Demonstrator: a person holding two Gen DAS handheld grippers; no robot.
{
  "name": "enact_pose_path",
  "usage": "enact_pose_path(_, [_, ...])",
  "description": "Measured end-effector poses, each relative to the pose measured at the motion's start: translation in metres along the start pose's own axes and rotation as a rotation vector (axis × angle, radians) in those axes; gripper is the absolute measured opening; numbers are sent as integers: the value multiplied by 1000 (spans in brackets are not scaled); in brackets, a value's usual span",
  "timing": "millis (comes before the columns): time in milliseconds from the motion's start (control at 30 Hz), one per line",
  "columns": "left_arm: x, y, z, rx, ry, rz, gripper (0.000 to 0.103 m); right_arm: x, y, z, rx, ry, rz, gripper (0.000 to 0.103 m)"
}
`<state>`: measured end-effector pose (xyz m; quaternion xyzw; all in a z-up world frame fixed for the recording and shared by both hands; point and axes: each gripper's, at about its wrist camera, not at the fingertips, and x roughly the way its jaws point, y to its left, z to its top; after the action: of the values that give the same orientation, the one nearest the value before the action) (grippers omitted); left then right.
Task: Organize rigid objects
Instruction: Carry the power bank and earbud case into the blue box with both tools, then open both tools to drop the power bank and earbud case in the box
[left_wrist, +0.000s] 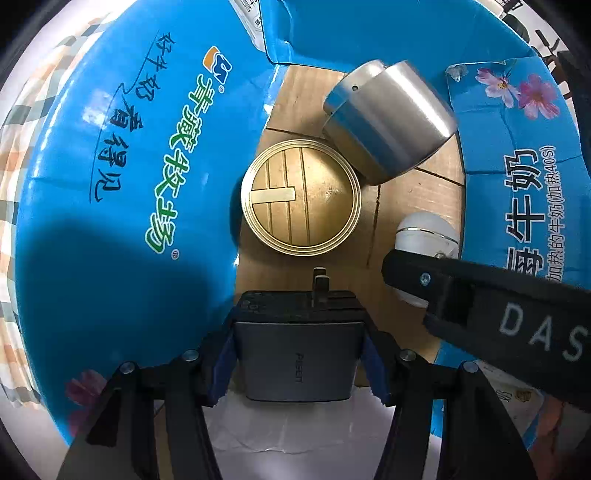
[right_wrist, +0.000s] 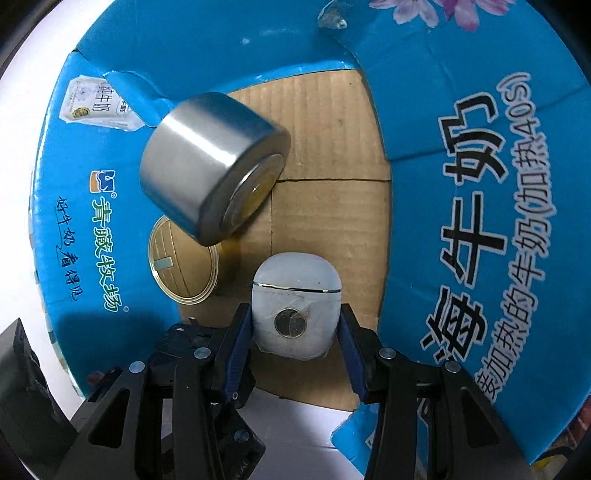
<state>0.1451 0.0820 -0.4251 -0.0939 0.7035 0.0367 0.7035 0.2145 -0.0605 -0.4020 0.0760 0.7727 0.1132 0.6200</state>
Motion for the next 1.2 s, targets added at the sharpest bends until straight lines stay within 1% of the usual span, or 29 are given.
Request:
enact_pose_path(100, [6,5,6,-1,11,-1,56,6,5,5,-3,2,-7,49])
enact_pose_path(267, [3,2,12,-1,36,0,57,12,6,10,-2,21,-12,49])
enact_pose_path(367, [-9,2,10,7,21,17,62,15,11,9,-9,18,-18,50])
enact_pose_path(433, [-15,4,11,1,20,20,63,10,7,8,-19,21,-19,53])
enact_pose_path(467, [-18,4,11,-1,17,24,65,8,8,8,-24,20,-17,54])
enact_pose_path(533, [-29,5,9,-3,1,26,74,3,10,7,-34,17,-24,57])
enact_pose_path(567, [-35,5,9,-2,-7,22,83,0,13,7,-42,9,-25,60])
enact_pose_path(600, [-40,4,9,-2,-11,22,96,-4,12,6,-49,4,-25,61])
enact_pose_path(633, [-45,4,9,1,-18,24,101,-9,14,4,-57,-3,-27,62])
enact_pose_path(667, [-51,4,8,7,-30,27,103,-13,14,3,-63,-6,-31,64])
enact_pose_path(800, [-77,7,3,28,-99,75,103,-35,17,-4,-112,-38,-43,69])
enact_pose_path(867, [-88,6,-2,31,-124,90,103,-50,16,-12,-141,-58,-44,80])
enact_pose_path(933, [-101,5,-13,27,-148,97,103,-64,17,-17,-168,-80,-49,81])
enact_pose_path(1000, [-114,9,-15,18,-176,95,103,-80,17,-25,-189,-97,-49,82])
enact_pose_path(1067, [-127,12,-20,12,-209,98,103,-100,13,-39,-202,-116,-39,85])
enact_pose_path(1100, [-135,13,-22,10,-227,98,102,-105,12,-43,-210,-125,-44,89])
enact_pose_path(1133, [-140,15,-26,20,-232,102,103,-111,11,-45,-220,-134,-47,89])
enact_pose_path(1200, [-147,5,-36,46,-259,120,103,-121,19,-60,-235,-161,-41,90])
